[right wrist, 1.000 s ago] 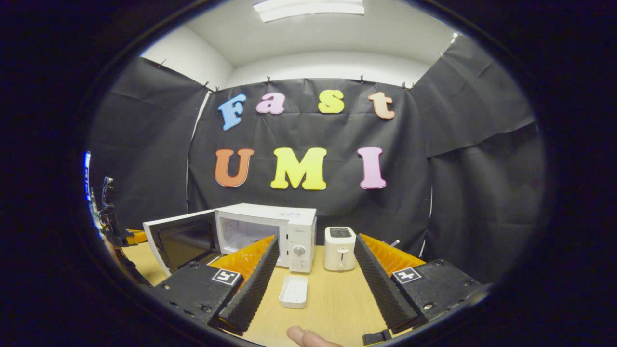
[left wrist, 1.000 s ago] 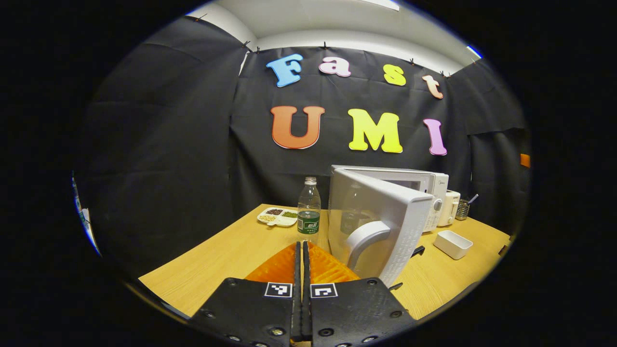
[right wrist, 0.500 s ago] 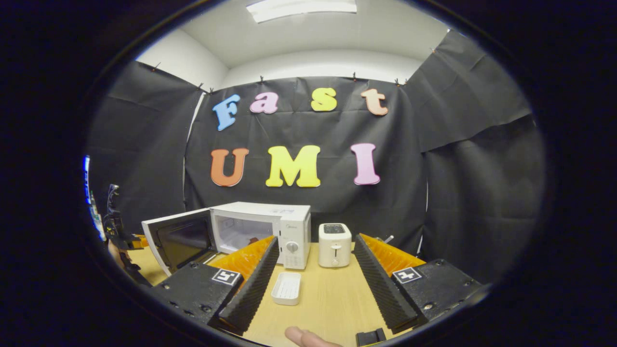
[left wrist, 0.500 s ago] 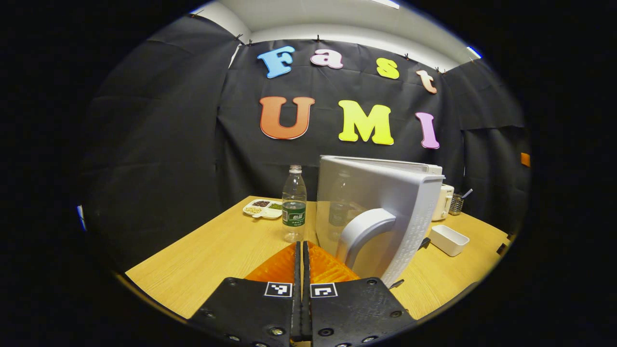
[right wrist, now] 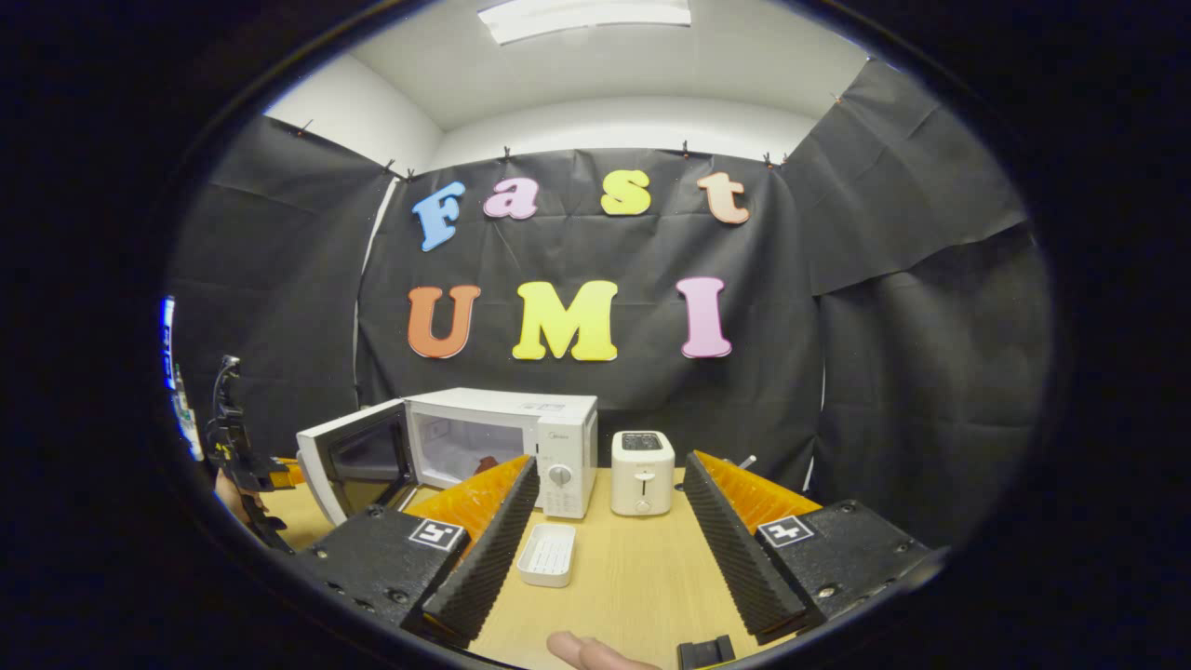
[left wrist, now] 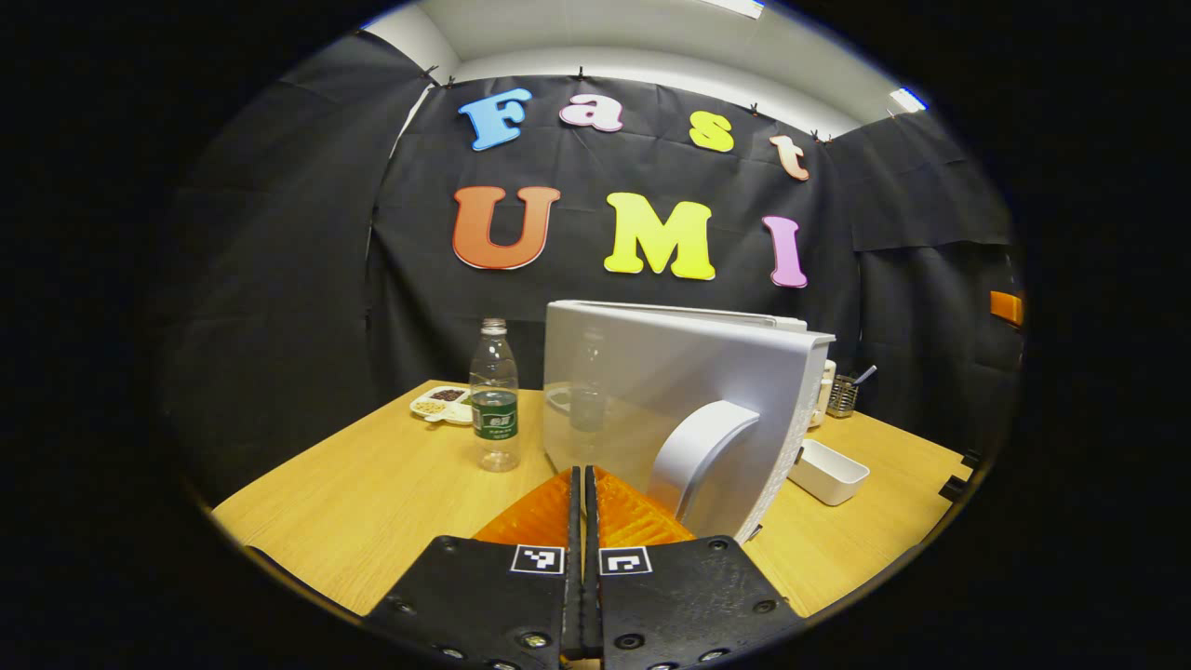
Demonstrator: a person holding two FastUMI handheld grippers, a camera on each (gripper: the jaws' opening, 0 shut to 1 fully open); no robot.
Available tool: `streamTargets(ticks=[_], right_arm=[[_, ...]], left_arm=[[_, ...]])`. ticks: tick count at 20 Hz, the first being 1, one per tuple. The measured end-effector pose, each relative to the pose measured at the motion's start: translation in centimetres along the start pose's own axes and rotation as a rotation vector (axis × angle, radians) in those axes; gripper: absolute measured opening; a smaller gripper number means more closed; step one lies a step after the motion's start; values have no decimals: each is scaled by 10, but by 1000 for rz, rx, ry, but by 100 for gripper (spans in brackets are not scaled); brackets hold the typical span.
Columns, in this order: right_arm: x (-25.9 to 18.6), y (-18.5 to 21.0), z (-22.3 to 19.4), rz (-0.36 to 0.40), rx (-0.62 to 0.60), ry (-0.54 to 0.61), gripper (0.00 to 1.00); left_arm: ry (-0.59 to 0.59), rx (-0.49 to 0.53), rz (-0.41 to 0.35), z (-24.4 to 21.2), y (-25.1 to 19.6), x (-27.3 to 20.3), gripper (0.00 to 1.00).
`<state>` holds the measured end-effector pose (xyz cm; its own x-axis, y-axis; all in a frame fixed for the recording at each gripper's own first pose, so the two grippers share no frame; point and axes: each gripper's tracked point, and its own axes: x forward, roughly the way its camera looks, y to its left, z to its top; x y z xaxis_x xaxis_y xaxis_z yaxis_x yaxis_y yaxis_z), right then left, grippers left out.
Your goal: Open the microwave oven with the left hand, put the food in, and close the microwave oven.
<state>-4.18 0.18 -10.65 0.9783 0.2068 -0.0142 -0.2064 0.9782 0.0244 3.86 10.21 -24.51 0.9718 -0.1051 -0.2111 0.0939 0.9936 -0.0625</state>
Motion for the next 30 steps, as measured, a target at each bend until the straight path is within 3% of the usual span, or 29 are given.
streamTargets(ticks=[6,7,8,19,21,30], right_arm=[[-3,-13,1,-2,-2,-14,89],[-4,-16,1,-4,-3,-15,89],[-4,-20,0,-9,-1,-15,99],[-14,-58,4,-51,33,-32,99],[-16,-71,4,-87,46,-31,99],[-15,-85,-1,-90,75,-25,99]], left_arm=[[17,43,-83,0,-57,31,0],[19,47,-88,0,-65,37,11],[27,46,-86,-2,-72,44,0],[-16,73,-112,10,-143,102,0],[-13,61,-119,12,-153,115,0],[3,8,-129,15,-180,172,0]])
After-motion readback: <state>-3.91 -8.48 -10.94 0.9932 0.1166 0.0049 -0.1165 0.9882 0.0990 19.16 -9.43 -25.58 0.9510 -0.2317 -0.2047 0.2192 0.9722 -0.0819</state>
